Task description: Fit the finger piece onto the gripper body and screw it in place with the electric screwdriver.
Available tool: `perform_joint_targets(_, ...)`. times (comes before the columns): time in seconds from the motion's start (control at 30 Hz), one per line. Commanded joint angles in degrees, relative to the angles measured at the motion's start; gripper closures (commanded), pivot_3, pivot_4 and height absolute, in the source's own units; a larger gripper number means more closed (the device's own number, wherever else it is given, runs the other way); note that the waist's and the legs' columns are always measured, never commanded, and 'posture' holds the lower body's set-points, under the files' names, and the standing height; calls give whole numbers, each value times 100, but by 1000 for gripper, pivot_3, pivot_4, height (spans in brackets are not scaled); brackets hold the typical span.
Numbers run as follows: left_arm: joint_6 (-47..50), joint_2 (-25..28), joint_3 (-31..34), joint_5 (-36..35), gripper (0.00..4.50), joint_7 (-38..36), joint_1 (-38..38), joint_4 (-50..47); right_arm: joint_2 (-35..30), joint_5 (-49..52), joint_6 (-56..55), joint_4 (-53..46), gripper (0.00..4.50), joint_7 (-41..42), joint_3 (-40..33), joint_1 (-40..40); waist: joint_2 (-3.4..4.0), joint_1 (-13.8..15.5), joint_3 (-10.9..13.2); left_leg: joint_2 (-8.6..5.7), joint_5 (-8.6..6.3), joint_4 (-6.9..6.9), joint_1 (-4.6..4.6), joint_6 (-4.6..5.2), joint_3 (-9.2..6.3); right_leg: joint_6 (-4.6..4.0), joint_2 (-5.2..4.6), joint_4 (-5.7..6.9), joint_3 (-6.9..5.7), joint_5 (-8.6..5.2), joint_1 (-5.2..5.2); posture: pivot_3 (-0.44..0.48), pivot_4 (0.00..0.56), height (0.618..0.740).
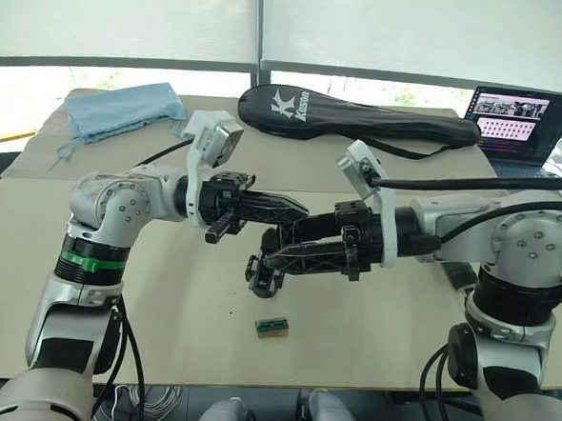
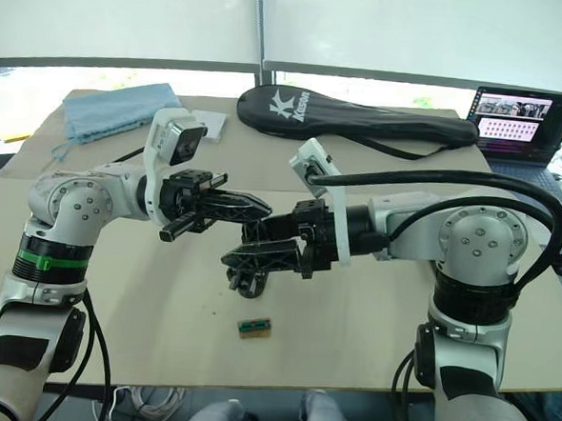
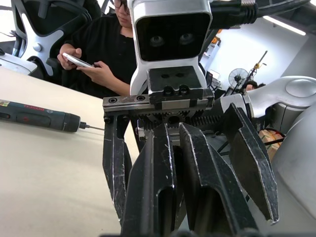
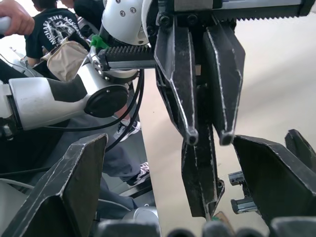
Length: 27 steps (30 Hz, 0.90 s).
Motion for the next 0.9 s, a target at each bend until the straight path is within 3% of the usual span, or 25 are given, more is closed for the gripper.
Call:
perform_joint_targets(0.03, -59, 61, 48, 7, 4500, -74, -36, -202, -53, 205, -67, -162, 287, -90, 26, 0, 0, 4, 0, 0, 0, 0, 0, 0, 0, 0, 0, 0, 0, 0, 0, 0, 150, 740)
perform_joint_targets(0.17, -104, 43, 33, 62, 4500, -58, -6, -245, -87, 203, -146, -205, 1489, -119, 112, 16, 0, 3, 0, 0, -2, 1, -1, 5, 0, 0, -1, 0, 0, 0, 0, 0, 150, 740)
perform_joint_targets(0.37, -92, -10, 127, -2, 4500, 8, 32, -254, -180, 214, -234, -221, 3644, -141, 229, 51, 0, 6, 0, 0, -3, 1, -3, 7, 0, 1, -2, -1, 0, 0, 0, 0, 150, 740)
perform_joint_targets(0.43, -94, 9, 124, 1, 4500, -9, 48, -272, -199, 219, -265, -229, 4110, -154, 241, 63, 0, 5, 0, 0, -2, 1, -2, 7, 0, 1, -1, -1, 0, 0, 0, 0, 150, 740)
perform_joint_targets(0.6, -272, -19, 128, 161, 4500, 107, 54, -235, -326, 246, -341, -336, 4109, -66, 253, 143, 0, 5, 0, 0, -2, 1, -2, 8, 0, 1, -1, -2, 0, 0, 0, 0, 150, 740)
perform_joint_targets(0.73, -27, -41, 218, 202, 4500, 653, 17, -246, -450, 324, -465, -371, 4109, -39, 199, 215, 0, 26, 0, -1, -3, 2, -4, 10, 0, 1, -3, -3, 0, 0, 1, 0, 150, 740)
perform_joint_targets(0.77, 95, 19, 181, 214, 3665, 755, 15, -315, -473, 337, -505, -366, 4109, -50, 176, 224, -1, 25, 0, -1, -4, 2, -4, 11, 0, 1, -4, -3, 0, 0, 1, 0, 150, 740)
perform_joint_targets(0.9, 197, 103, 507, -241, 2059, 810, 153, -749, -629, 505, -640, -316, 4110, -43, -33, 296, -1, 12, 0, 0, -4, -1, -4, 11, 0, 1, -3, -3, 0, 0, -1, 0, 150, 740)
